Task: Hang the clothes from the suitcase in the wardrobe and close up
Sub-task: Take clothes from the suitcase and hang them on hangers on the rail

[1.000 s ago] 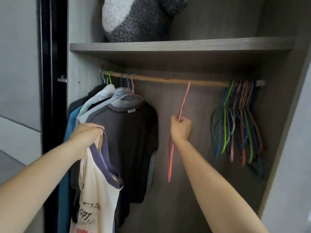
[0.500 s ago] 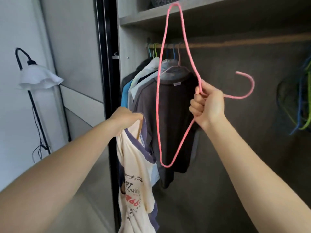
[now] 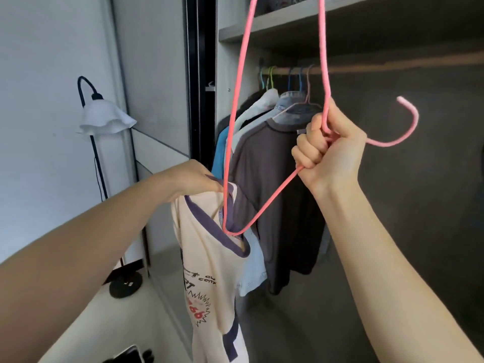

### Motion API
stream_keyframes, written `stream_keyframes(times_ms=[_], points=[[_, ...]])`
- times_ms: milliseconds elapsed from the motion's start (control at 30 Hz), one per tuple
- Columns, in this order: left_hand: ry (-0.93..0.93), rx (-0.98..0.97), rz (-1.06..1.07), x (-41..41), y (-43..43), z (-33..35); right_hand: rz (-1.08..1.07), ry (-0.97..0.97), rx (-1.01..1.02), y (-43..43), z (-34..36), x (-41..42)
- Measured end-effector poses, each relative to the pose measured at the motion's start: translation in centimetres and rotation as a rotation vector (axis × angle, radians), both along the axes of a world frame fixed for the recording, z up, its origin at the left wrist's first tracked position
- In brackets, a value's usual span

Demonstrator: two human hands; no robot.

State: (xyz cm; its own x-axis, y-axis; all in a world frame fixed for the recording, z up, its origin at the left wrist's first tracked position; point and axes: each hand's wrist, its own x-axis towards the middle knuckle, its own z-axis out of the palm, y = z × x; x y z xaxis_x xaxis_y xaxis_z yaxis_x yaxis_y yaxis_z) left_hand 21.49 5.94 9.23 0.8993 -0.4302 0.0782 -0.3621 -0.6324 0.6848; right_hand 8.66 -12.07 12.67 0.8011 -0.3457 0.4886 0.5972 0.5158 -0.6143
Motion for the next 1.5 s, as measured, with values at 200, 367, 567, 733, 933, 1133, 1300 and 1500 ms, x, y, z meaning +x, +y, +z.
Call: stream_keyframes(times_ms=[200,367,567,733,933,1133,1300,1500], points=[[0.033,-0.082,-0.018,-0.3,1.5,0.3,0.106,0.033,-0.063,1.9,-3.0,1.7],[0.107,-0.261,0.123,0.9,4.2,1.2,0.108,0.253,-0.244,2.1,-9.5,4.5],[-0.109,-0.301,0.337,2.4,8.9,0.2,-0.064,0.448,-0.745,0.8,-9.4,5.0],[-0.157,-0.053,0.462,4.1,11.8,-2.7,-0.107,0.545,-1.112,0.4,-7.8,5.0],[-0.131,0.124,0.416,4.6,12.7,-4.7,-0.003,0.674,-1.302,0.3,-5.4,5.4],[0.004,-0.036,0.383,5.0,13.5,-4.1,0.016,0.656,-1.383,-0.2,-3.4,5.2],[-0.003,-0.058,0.223,3.9,12.1,-2.8,-0.040,0.671,-1.574,0.3,-2.3,5.0],[-0.066,-0.150,0.072,1.7,8.1,0.1,-0.003,0.638,-1.688,2.3,-1.2,6.2]])
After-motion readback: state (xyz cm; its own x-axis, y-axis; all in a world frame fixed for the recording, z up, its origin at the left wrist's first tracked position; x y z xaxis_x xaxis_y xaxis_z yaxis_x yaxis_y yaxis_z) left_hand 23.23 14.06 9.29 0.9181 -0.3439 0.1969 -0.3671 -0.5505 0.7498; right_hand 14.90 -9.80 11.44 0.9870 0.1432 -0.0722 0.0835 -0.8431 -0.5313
